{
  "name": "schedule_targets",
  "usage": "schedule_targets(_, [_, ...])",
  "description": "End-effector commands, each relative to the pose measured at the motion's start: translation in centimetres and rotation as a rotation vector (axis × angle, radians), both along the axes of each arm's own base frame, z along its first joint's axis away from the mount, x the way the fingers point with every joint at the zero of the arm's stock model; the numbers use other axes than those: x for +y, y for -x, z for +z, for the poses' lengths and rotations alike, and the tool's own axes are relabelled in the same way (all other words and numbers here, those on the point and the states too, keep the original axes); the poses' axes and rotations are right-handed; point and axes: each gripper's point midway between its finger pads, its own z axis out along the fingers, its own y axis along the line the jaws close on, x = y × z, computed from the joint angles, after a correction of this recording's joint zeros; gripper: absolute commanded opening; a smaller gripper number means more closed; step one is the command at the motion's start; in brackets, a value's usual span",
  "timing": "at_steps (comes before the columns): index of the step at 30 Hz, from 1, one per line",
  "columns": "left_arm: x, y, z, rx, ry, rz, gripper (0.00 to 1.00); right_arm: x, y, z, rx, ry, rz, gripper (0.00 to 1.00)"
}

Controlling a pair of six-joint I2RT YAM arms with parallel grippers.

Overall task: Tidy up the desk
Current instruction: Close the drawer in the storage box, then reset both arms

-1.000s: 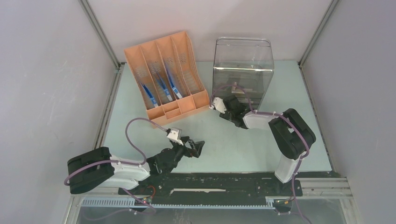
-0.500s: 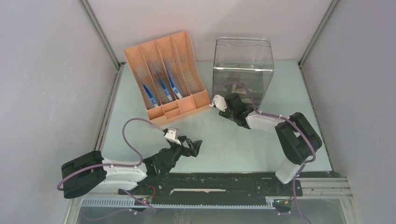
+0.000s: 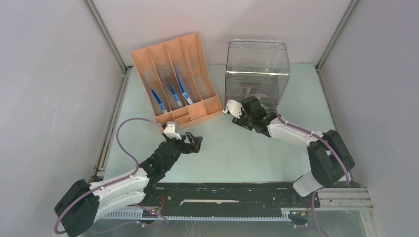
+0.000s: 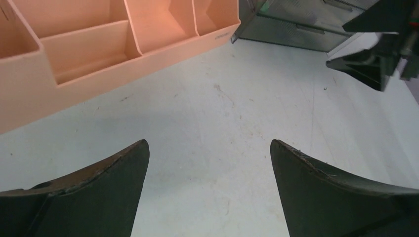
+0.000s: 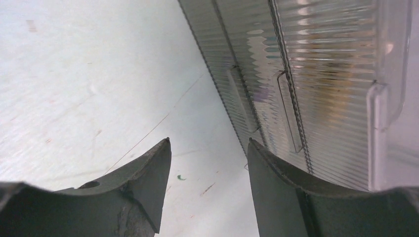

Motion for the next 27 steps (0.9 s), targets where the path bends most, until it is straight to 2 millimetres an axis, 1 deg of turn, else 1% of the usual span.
schedule_targets(1, [0.1,-0.3,1.2,0.085,-0.005,-0.028,1.0,1.8,3.1,4.0,0.113,-0.104,0.121,0.65])
schedule_targets(2, [0.5,-0.5,1.3,0.104,-0.008,-0.008,1.0,1.9,4.3,4.4,0.17,-0.12,0.157,0.65])
schedule_targets(3, [0.9,-0.7,1.6,0.117,-0.01,0.012,1.0,2.4,5.4,5.3,0.212,-0.165,0.203,0.65])
schedule_targets(4, [1.4,-0.8,1.8,0.139,-0.024,0.028,1.0,2.6,6.2,6.4,0.241,-0.203,0.235,0.64])
schedule_targets(6, [1.6,-1.1,3.1,0.142,-0.027,0.035,1.0,2.6,7.8,8.8,0.289,-0.283,0.297,0.64])
schedule_targets(9, [2.0,-1.1,5.3,0.156,-0.058,0.012,1.0,1.5,8.7,13.0,0.264,-0.399,0.33,0.64])
schedule_targets(10, [2.0,-1.1,6.3,0.153,-0.065,-0.004,1.0,0.8,8.8,14.4,0.237,-0.43,0.323,0.64])
schedule_targets(12, [2.4,-1.1,8.7,0.13,-0.091,-0.018,1.0,-1.2,8.6,17.5,0.147,-0.484,0.289,0.66])
schedule_targets(13, [2.7,-1.2,10.2,0.11,-0.102,-0.014,1.0,-2.1,8.5,18.9,0.099,-0.506,0.267,0.7])
schedule_targets(15, [3.4,-1.3,12.9,0.073,-0.121,-0.006,1.0,-4.2,8.2,21.7,-0.006,-0.56,0.205,0.83])
schedule_targets(16, [3.7,-1.4,14.3,0.054,-0.129,-0.001,1.0,-5.3,8.1,23.2,-0.059,-0.6,0.165,0.93])
schedule_targets(17, [4.1,-1.4,15.4,0.038,-0.142,0.003,1.0,-6.2,8.2,24.7,-0.104,-0.648,0.132,0.99])
schedule_targets(19, [5.0,-1.5,17.4,0.015,-0.168,0.019,1.0,-8.2,8.3,27.6,-0.168,-0.746,0.07,1.0])
schedule_targets(20, [5.5,-1.6,18.2,0.006,-0.185,0.026,1.0,-8.9,8.6,28.7,-0.167,-0.79,0.057,1.0])
schedule_targets(22, [6.2,-1.7,20.5,-0.026,-0.189,0.03,1.0,-9.6,9.3,30.4,-0.123,-0.918,0.032,1.0])
schedule_targets(24, [6.5,-1.6,22.2,-0.046,-0.187,0.018,1.0,-11.2,9.1,31.7,-0.102,-1.033,-0.065,0.99])
schedule_targets(25, [6.8,-1.6,22.9,-0.051,-0.19,0.016,1.0,-12.4,8.8,32.2,-0.099,-1.082,-0.13,0.98])
schedule_targets(27, [7.0,-1.5,24.9,-0.087,-0.196,0.008,1.0,-14.0,8.7,33.2,-0.115,-1.149,-0.208,0.96])
